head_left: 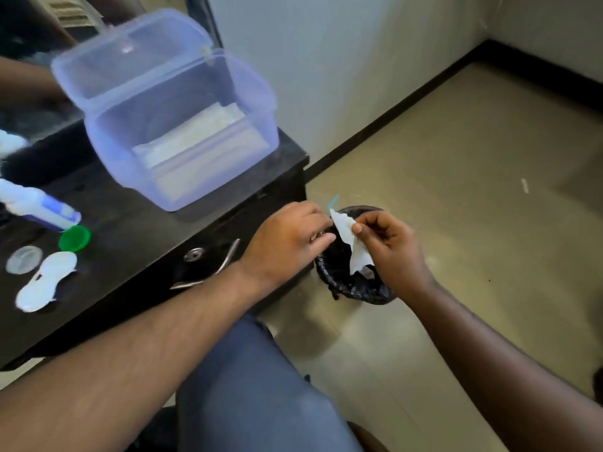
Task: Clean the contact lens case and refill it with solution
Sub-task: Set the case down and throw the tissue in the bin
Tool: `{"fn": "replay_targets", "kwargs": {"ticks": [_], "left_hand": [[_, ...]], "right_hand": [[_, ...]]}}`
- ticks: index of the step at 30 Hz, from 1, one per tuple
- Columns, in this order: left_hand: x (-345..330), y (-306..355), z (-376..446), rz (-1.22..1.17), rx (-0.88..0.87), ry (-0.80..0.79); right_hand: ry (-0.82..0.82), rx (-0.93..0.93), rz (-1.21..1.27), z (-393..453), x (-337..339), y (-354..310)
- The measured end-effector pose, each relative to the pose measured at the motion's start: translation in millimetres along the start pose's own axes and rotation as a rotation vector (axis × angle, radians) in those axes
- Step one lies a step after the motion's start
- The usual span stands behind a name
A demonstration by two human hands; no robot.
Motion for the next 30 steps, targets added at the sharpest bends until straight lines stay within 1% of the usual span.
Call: {"fn": "replay_targets", "kwargs": {"ticks": [5, 8, 11, 16, 19, 24, 28, 30], "left_hand": [[-42, -18, 22, -0.024, 0.158, -0.133], [-57, -28, 21, -0.064, 0.256, -0.149], [-65, -33, 12, -0.104, 0.327, -0.143], [-72, -35, -1, -0.097, 0.388, -0.189], [-75, -35, -6, -0.082, 0.420, -0.218], [-73, -34, -10, -0.040, 0.440, -0.259], [-59, -34, -21, -0.008, 0.453, -0.230], [-47, -35, -29, -0.006, 0.461, -0.183]], "right_hand": [[-0.019, -0.147, -0.227, 16, 14, 66], [-0.058, -0.231, -0.300, 24, 14, 94], [-0.104, -0.323, -0.334, 30, 9, 117], [-0.169, -0.468, -0.311, 30, -3, 148], [-0.236, -0.467, -0.396, 23, -8, 155], [-0.211, -0.433, -0.510, 19, -10, 144], [-0.192, -0.358, -0.497, 18, -18, 122], [-0.194, -0.296, -0.470, 17, -28, 102]]}}
Point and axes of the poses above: each hand's wrist, its own z-axis towards the middle knuckle, its own x-axis out of the back of the hand, y = z × x, the point moved 2 cm from there along z, towards the middle knuckle, and after that the axes turned 5 degrees about -y, right-handed, at the moved point
